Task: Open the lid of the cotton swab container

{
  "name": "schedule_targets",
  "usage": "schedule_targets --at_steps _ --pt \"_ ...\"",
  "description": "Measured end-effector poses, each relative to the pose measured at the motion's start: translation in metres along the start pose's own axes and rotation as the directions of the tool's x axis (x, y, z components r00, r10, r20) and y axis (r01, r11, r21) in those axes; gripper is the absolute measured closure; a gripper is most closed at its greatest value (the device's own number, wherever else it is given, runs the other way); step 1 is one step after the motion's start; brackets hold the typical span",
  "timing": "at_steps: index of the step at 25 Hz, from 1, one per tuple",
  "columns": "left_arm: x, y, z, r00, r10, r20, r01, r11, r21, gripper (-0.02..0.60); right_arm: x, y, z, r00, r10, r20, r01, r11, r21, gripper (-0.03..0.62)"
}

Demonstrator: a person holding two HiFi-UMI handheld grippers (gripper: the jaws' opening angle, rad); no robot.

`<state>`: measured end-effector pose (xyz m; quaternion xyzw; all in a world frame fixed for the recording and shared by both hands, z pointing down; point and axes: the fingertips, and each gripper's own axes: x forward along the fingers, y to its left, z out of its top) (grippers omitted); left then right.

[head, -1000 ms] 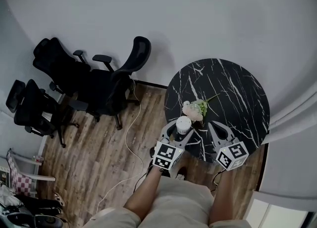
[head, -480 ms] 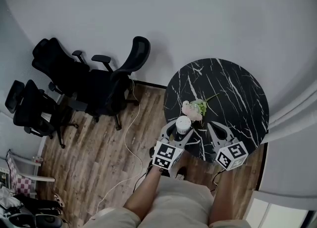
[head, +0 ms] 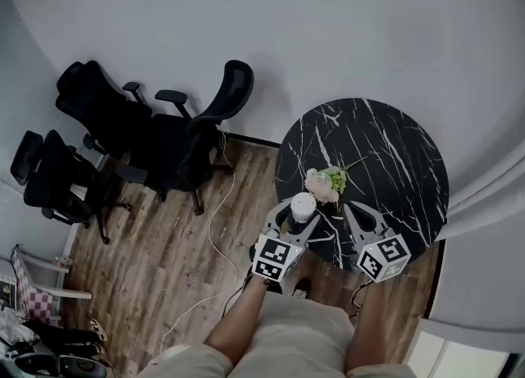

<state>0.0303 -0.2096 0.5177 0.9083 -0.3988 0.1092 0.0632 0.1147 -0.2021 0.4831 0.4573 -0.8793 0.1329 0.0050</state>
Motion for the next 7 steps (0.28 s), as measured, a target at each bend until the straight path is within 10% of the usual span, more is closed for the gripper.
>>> schedule_targets --at_steps 7 --pt "0.003 -0.0028 0.0015 1.0 -0.016 -0.002 0.016 1.0 0.012 0.313 0.0057 0.0016 -0.0039 1.0 0.001 -0.026 -0.001 1.0 -0.001 0.56"
